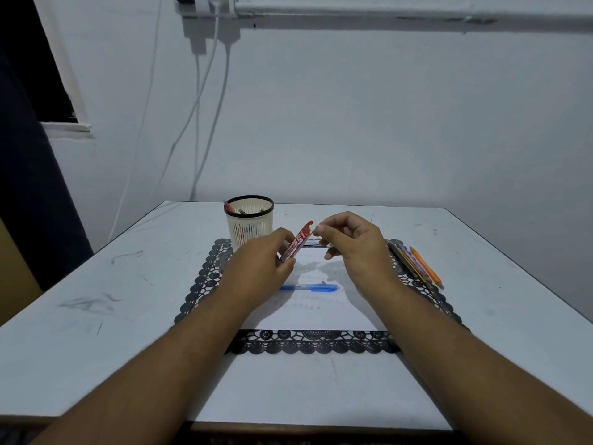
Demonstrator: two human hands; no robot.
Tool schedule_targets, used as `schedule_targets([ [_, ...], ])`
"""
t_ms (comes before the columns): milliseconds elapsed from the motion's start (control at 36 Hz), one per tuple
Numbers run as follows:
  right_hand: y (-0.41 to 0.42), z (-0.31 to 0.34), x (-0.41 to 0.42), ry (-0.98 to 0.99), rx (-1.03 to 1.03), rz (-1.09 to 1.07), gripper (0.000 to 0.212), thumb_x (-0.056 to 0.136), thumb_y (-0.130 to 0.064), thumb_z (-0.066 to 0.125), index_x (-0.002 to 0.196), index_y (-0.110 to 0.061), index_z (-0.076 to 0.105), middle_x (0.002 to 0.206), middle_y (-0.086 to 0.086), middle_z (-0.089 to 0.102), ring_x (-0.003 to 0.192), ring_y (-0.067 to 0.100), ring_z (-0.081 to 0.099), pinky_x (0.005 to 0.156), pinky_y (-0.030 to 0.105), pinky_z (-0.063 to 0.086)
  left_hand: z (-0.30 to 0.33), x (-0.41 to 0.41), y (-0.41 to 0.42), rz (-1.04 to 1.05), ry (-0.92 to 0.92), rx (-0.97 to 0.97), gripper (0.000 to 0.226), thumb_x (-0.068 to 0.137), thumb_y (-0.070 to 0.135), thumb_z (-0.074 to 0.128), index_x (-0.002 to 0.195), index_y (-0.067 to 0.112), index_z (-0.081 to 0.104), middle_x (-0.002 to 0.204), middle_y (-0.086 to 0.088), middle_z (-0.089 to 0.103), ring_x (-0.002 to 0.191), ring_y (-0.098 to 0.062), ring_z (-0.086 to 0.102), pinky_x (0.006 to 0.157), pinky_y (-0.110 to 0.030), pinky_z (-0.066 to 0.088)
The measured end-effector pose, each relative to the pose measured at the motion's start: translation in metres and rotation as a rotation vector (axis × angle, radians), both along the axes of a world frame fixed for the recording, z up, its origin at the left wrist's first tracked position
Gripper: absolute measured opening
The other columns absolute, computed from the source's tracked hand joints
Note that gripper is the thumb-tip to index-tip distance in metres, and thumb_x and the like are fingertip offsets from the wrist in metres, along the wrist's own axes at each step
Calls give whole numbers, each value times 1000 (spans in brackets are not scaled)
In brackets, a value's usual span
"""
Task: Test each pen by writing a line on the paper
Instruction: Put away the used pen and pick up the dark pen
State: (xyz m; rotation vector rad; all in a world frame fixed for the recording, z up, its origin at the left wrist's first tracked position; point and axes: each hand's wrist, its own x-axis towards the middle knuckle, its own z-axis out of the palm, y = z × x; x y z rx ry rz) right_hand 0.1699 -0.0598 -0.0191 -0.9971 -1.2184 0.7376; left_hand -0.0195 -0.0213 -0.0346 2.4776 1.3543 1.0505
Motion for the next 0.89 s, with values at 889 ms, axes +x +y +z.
schedule_targets([
  [889, -3, 3, -3, 71, -20, 92, 7, 92, 0, 73, 93, -7, 75, 87, 6, 76, 80, 17, 69, 72, 35, 60, -1, -1, -2, -17, -30, 5, 26, 92, 25, 71, 117, 29, 63, 100, 11, 73, 88, -10, 67, 78, -37, 58],
])
